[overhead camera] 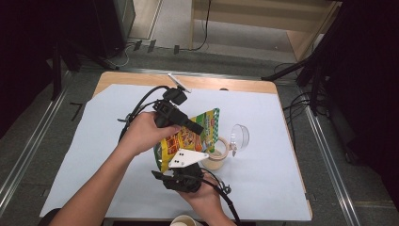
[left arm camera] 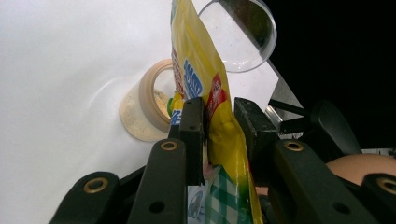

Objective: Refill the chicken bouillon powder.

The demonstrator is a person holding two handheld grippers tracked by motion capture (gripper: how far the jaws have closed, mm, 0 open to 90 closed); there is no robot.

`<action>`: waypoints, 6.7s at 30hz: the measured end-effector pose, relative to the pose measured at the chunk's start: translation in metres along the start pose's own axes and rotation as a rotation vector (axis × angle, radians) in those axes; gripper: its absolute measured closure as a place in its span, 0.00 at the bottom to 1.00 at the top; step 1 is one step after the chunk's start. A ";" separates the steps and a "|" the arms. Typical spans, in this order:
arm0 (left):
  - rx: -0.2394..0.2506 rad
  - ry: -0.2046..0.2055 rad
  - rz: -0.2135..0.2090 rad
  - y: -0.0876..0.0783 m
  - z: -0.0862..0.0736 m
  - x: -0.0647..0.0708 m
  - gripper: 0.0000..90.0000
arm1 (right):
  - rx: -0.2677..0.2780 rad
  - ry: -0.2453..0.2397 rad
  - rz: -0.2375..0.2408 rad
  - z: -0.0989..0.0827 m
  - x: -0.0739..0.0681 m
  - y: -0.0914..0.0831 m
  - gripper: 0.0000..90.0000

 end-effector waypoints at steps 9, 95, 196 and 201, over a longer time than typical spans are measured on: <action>0.002 -0.006 -0.009 0.000 0.002 -0.003 0.84 | -0.016 0.001 -0.005 0.002 0.002 0.000 0.76; 0.023 -0.002 -0.015 -0.003 0.000 -0.002 0.83 | -0.035 -0.038 -0.002 0.003 0.003 0.000 0.80; 0.046 0.025 0.009 -0.004 0.003 0.009 0.83 | -0.030 -0.036 -0.037 0.002 0.002 -0.002 0.81; 0.047 0.024 0.007 -0.005 0.003 0.009 0.84 | -0.024 -0.034 -0.034 0.002 0.001 -0.002 0.81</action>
Point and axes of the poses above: each handheld gripper's, and its own axes: y roughly forward along the jaws, z roughly out of its top, x roughly to its right, the point moved 1 cm from there along y, roughly forward along the jaws, and after that the axes turned 13 degrees about z, right-handed, at the moved point
